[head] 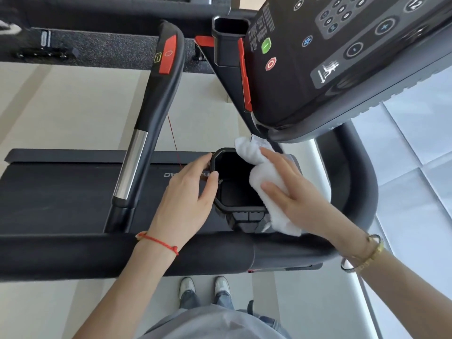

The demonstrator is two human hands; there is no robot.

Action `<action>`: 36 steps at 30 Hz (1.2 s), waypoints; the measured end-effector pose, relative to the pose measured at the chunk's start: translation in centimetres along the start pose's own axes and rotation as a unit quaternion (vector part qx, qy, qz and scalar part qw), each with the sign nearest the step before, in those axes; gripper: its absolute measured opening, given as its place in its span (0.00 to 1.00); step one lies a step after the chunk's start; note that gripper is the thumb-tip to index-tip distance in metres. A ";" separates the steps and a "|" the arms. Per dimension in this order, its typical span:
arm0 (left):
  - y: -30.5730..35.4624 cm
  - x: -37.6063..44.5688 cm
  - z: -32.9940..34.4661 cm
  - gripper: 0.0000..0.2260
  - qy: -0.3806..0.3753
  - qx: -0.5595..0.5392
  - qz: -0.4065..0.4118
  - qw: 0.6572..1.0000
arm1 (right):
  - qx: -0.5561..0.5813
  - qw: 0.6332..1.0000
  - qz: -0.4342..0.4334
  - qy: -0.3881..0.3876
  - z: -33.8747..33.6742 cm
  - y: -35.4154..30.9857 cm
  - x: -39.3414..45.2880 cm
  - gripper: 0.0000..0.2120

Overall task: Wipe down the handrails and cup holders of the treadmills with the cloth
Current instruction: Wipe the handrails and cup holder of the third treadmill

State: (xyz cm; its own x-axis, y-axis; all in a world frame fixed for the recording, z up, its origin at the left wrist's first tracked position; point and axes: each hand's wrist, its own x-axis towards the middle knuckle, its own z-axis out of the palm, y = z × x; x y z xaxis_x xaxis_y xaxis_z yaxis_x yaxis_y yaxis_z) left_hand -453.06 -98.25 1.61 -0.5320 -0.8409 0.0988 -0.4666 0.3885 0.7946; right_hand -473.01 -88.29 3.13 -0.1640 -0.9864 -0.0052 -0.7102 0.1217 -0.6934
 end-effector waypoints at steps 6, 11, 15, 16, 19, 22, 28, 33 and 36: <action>-0.1 0.1 0.1 0.17 0.004 0.019 -0.004 1.000 | -0.157 0.977 -0.137 -0.037 -0.9 -0.6 4.9 0.25; -0.4 0.1 0.1 0.10 0.009 0.021 -0.014 1.000 | -0.252 0.935 -0.232 -0.093 0.7 -2.2 8.2 0.23; -0.5 0.1 0.2 0.17 0.003 0.020 -0.019 1.000 | -0.260 0.941 -0.203 -0.069 -0.6 -0.7 6.6 0.25; -0.5 0.1 0.3 0.19 0.003 0.017 -0.020 1.000 | -0.234 0.952 -0.184 -0.067 -1.1 0.0 6.0 0.26; -0.6 0.1 0.3 0.21 -0.002 0.014 -0.016 1.000 | -0.154 0.977 -0.123 -0.084 -2.1 1.2 4.5 0.26; -0.7 0.2 0.4 0.23 -0.001 0.024 -0.017 1.000 | -0.201 0.965 -0.147 -0.083 -1.7 0.5 5.6 0.25; -1.0 0.2 0.5 0.18 0.009 0.043 -0.008 0.999 | -0.303 0.933 -0.183 -0.064 0.7 -2.2 8.8 0.18; -1.2 0.1 0.5 0.23 -0.005 0.021 -0.017 1.000 | -0.198 0.973 -0.106 -0.056 -1.4 0.4 5.5 0.22; -1.2 0.1 0.5 0.23 -0.005 0.019 -0.016 1.000 | -0.225 0.965 -0.132 -0.030 -1.3 0.5 4.4 0.24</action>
State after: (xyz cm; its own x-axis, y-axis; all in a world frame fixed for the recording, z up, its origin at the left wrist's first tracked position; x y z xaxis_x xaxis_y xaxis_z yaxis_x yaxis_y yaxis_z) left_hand -452.92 -98.62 0.38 -0.5233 -0.8494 0.0686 -0.5097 0.3764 0.7736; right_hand -474.97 -92.46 3.68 0.0942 -0.9925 0.0779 -0.9492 -0.1131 -0.2937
